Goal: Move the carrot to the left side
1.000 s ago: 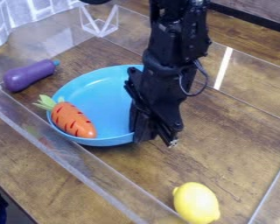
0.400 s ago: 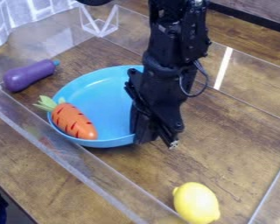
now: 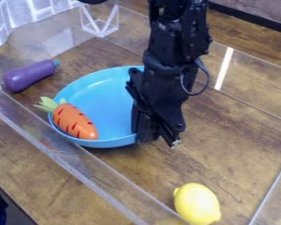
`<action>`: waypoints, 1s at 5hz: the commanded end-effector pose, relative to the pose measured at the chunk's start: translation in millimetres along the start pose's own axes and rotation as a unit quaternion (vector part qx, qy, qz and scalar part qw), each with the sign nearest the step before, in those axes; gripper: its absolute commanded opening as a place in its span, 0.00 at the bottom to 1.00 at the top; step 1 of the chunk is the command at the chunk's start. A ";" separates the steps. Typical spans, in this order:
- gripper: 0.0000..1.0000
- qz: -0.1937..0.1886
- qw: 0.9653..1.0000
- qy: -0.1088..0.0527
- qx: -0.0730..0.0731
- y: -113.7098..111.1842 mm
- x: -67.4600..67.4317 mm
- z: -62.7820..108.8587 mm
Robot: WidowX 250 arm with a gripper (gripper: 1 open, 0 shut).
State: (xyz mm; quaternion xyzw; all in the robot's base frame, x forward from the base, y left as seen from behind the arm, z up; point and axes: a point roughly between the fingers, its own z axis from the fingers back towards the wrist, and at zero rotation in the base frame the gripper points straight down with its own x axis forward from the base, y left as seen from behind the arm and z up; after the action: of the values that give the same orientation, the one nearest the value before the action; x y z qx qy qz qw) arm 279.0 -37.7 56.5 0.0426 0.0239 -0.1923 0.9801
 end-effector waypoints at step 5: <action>0.00 0.000 0.999 -0.049 0.005 8.7 1.3 30.8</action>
State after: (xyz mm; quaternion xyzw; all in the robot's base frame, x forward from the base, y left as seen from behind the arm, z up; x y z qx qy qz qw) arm 277.8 -38.7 66.6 0.0375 0.0132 -0.2064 0.9777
